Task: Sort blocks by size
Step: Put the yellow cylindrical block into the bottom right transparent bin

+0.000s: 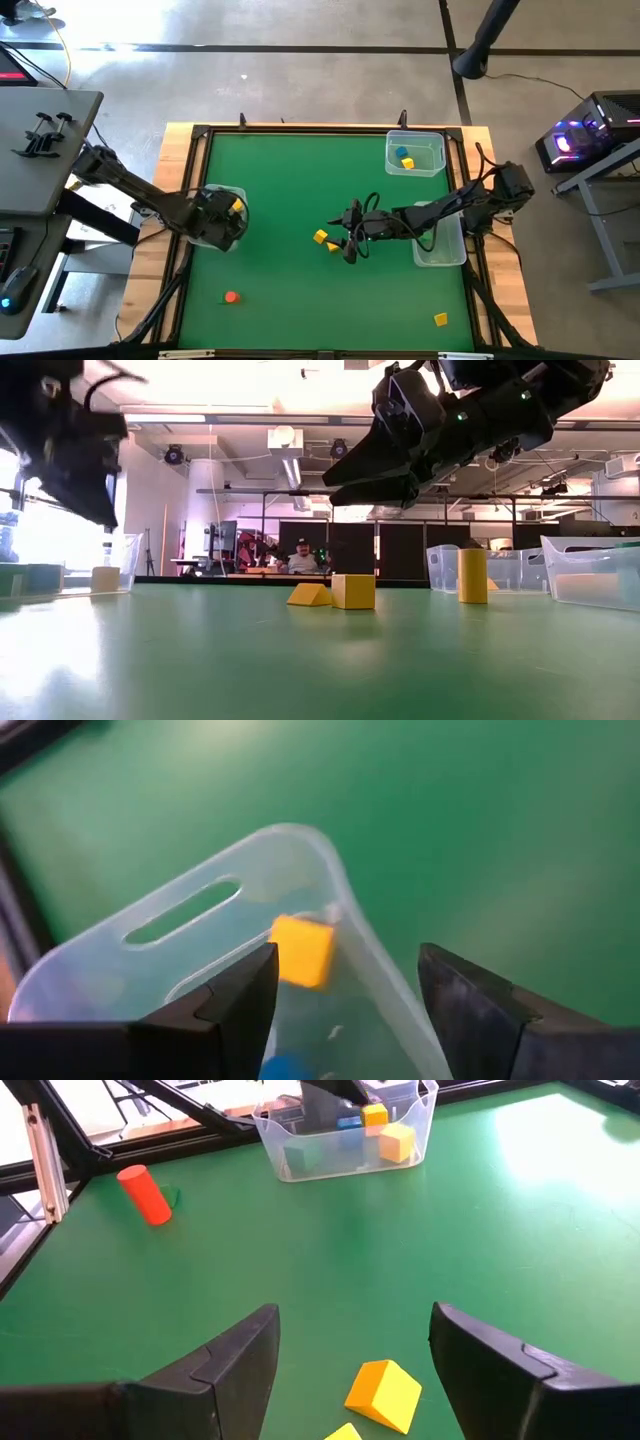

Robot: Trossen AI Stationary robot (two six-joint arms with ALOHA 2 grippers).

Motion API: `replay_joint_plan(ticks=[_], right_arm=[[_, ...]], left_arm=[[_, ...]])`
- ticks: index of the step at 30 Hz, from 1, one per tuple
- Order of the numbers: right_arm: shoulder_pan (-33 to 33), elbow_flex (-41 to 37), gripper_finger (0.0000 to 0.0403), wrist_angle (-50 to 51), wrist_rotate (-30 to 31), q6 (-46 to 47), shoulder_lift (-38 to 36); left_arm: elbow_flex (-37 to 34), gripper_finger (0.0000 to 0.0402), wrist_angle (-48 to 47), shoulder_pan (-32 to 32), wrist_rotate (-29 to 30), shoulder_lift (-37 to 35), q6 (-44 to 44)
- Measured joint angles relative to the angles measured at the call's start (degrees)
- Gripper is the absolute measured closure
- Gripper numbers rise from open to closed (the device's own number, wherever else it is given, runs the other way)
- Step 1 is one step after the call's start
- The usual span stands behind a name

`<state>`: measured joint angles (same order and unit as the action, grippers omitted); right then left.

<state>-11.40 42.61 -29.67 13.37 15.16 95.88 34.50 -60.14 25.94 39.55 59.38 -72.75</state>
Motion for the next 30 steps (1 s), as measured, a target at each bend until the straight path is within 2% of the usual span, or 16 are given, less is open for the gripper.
replay_joint_plan(ticks=[6, 10, 14, 20, 22, 26, 28, 30], right_arm=[[0.0, 0.0, 0.0155, -2.4, 0.0, 0.0, 2.5], [0.0, 0.0, 0.0155, -6.1, 0.0, 0.5, 5.1], [-0.5, 0.0, 0.0155, -12.3, 0.1, -0.1, 7.9], [-1.8, 0.0, 0.0155, -18.5, 0.4, -4.2, 9.1], [-2.7, 0.0, 0.0155, -15.1, 3.7, -4.6, 7.4], [-6.0, 0.0, 0.0155, -1.4, 18.9, -4.3, 0.4], [-7.8, 0.0, 0.0155, 8.6, 24.3, -1.3, -4.2], [-9.1, 0.0, 0.0155, 18.4, 26.1, 4.2, -9.2]], left_arm=[[4.0, 0.0174, 0.4, 1.4, 4.7, -4.9, 6.4], [4.1, 0.0174, 6.2, 2.9, 7.2, -7.1, 12.7], [1.7, 0.0174, 21.2, 4.2, 10.4, -7.1, 23.3], [-7.2, 0.0174, 55.2, 4.6, 11.6, -4.2, 41.2], [-10.7, 0.0174, 65.7, 4.3, 11.0, -2.3, 45.0], [-16.0, 0.0174, 81.4, 3.4, 7.8, 2.0, 47.3], [-17.3, 0.0174, 85.6, 2.9, 7.0, 4.4, 46.9], [-17.7, 0.0174, 88.0, 2.7, 7.0, 6.6, 46.9]])
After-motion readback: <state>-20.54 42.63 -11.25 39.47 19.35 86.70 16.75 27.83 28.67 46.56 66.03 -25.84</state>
